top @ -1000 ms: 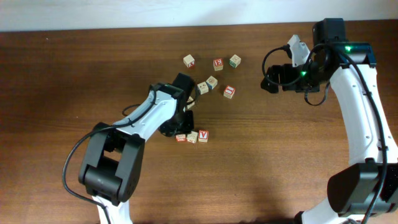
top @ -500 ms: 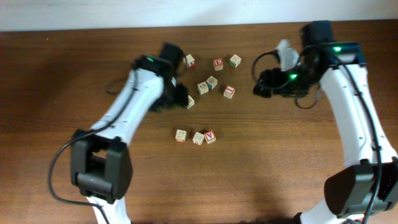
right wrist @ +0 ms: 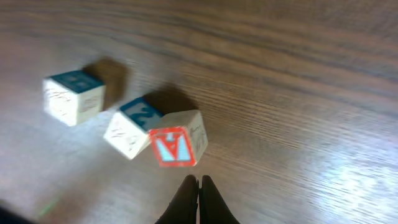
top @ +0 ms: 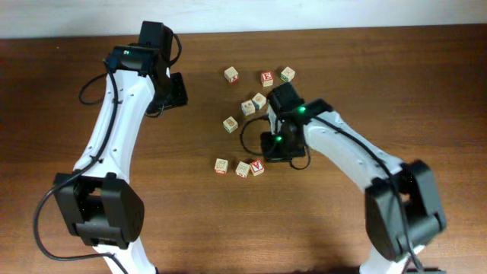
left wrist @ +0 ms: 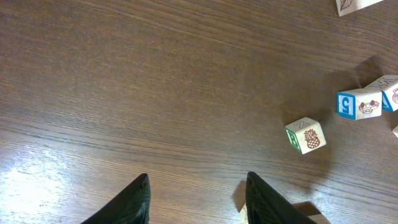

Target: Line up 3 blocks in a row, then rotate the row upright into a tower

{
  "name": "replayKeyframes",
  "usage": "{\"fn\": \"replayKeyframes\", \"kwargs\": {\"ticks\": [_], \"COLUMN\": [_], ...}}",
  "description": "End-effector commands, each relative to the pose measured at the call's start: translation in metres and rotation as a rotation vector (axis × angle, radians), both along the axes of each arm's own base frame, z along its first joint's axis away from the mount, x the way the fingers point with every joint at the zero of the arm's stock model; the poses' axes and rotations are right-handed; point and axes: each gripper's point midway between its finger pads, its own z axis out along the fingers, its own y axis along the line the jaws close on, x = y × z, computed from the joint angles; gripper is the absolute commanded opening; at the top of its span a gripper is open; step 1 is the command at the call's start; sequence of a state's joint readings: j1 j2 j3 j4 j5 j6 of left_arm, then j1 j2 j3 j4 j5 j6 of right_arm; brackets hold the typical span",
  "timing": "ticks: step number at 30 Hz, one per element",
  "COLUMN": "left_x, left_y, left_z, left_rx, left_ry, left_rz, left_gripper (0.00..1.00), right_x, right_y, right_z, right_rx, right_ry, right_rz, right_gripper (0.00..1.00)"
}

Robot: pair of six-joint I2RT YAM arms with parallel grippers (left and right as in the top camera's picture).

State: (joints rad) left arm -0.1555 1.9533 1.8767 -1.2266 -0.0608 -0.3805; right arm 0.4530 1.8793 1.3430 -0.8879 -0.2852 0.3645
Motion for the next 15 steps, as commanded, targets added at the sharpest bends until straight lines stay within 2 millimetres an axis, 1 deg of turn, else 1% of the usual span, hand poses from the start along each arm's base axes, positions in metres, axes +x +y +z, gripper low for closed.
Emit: {"fn": "replayKeyframes", "kwargs": {"ticks": [1, 3, 4, 5, 8, 11, 12, 15], "left_x": [0.001, 0.0, 0.0, -0.001, -0.001, -0.001, -0.001, -0.001], "left_y": [0.003, 0.003, 0.003, 0.003, 0.003, 0.003, 0.003, 0.002], "left_z": [0.004, 0.004, 0.004, 0.004, 0.004, 0.004, 0.004, 0.004], "left_rx": [0.014, 0.014, 0.014, 0.014, 0.014, 0.014, 0.014, 0.01], "left_ry": [-0.011, -0.008, -0.005, -0.004, -0.004, -0.005, -0.005, -0.004], "left_rz": [-0.01, -0.01, -0.01, -0.01, -0.01, -0.01, -0.01, -0.011], "left_gripper": [0.46, 0.46, 0.46, 0.46, 0.45, 0.46, 0.45, 0.45], "right_x": [-0.007, -0.009, -0.011, -0.015, -0.028, -0.033, -0.033, -0.024], "right_y": [-0.004, -0.003, 0.001, 0.008, 0.026, 0.036, 0.038, 0.048], "right_z": [-0.031, -0.036, -0.035, -0.033, -0.036, -0.036, -0.036, -0.034], "right_rx": [-0.051, -0.049, -0.029, 0.0, 0.004, 0.009, 0.011, 0.055], "right_ry": [0.094, 0.116, 0.127, 0.145, 0.163, 0.162, 0.16, 0.121], "right_rz": [-0.078, -0.081, -0.077, -0.068, -0.037, -0.025, -0.027, -0.019], "right_gripper": [0.05, 0.05, 0.05, 0.05, 0.05, 0.05, 0.05, 0.05]}}
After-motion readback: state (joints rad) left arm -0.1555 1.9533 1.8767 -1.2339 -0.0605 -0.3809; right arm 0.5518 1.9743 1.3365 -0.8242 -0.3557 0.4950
